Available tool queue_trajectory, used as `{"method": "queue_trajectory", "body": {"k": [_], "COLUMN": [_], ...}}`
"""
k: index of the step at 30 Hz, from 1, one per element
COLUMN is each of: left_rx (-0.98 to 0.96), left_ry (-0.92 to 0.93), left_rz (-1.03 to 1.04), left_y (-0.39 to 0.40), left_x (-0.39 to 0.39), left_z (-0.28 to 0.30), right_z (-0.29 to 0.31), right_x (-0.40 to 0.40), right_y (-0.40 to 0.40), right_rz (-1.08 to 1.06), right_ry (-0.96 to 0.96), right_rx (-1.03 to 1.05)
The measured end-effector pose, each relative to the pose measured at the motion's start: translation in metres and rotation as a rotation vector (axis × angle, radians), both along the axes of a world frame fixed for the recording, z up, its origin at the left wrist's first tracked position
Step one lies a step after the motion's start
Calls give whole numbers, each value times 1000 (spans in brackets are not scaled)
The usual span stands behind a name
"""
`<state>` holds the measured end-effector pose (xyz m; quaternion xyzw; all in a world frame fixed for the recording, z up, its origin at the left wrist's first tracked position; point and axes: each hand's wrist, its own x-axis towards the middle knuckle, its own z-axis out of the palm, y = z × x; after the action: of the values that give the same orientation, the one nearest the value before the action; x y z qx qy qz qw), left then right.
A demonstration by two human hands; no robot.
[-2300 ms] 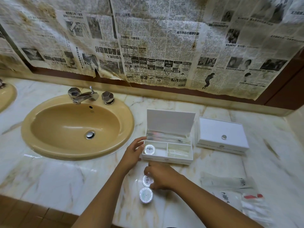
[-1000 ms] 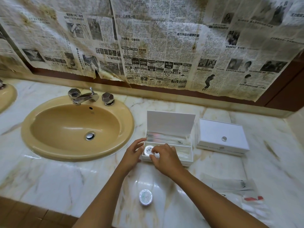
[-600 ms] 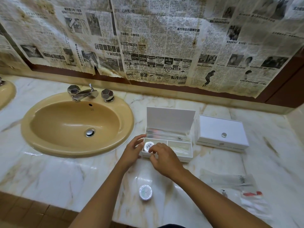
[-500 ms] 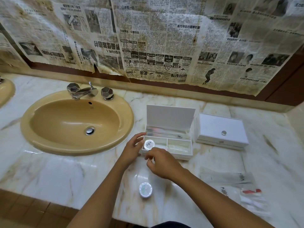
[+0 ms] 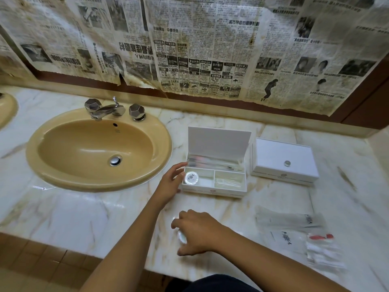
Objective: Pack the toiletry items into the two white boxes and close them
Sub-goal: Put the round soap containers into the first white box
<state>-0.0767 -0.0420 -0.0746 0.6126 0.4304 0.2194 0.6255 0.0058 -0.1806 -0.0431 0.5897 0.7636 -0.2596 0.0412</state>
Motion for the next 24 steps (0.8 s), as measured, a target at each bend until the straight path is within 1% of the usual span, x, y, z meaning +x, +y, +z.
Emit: {"method": "queue_trajectory", "body": {"k": [3, 10, 19, 24], "left_rx": [-2, -6, 9, -10], "left_ry": [-2, -2, 9, -15], "left_rz": [3, 1, 2, 3], "left_y": [0, 0, -1, -2], "left_x": [1, 1, 0, 1], "left_z": [0, 0, 2, 2], "right_z": [-7, -11, -12, -9], "right_x": [-3, -3, 13, 18], "right_y": [-3, -3, 20, 26], "right_rz": [26, 26, -151, -206], "right_ry": [-37, -8, -9, -15], "right_rx": [48, 82, 88, 75]}}
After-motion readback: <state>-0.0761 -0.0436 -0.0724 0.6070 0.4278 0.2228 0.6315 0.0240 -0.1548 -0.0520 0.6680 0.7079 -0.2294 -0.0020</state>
